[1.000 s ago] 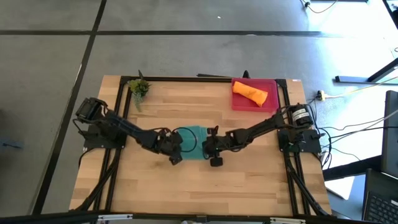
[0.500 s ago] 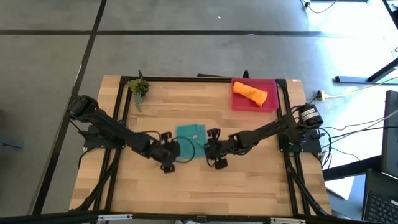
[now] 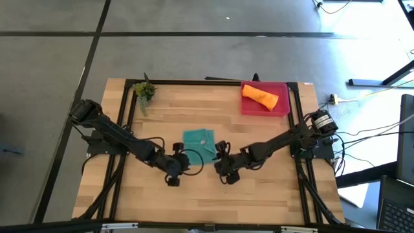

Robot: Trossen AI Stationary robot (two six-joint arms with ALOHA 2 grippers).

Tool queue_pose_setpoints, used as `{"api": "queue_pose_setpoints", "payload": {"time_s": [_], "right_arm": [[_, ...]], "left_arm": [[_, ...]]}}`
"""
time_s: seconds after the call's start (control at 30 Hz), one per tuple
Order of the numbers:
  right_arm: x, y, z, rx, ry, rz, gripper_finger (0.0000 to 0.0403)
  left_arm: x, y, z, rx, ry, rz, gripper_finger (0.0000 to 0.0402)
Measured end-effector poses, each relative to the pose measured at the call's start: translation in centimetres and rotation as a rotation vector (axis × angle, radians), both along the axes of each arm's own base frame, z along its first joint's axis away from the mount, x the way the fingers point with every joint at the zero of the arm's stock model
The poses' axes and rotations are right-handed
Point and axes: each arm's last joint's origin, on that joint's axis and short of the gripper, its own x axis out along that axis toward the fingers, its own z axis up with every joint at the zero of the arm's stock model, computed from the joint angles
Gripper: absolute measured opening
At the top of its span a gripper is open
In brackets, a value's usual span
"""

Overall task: Roll microfiber towels into tight, uniform cylinder then place into a basket
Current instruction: Roll the folded blue microfiber towel

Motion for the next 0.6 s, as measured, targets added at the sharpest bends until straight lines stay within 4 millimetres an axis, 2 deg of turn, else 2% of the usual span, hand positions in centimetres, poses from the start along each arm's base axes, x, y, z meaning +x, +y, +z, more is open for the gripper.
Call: {"api": "queue_pose_setpoints", "payload": {"time_s": [0.2, 0.6], "right_arm": [[0.01, 0.00, -0.02, 0.000, 0.000, 0.000, 0.0159], [0.15, -0.18, -0.01, 0.027, 0.002, 0.014, 0.0159]], "left_arm": [[0.09, 0.23, 0.00, 0.022, -0.003, 0.000, 0.0083], [0.38, 0.79, -0.01, 0.032, -0.007, 0.006, 0.0140]]}}
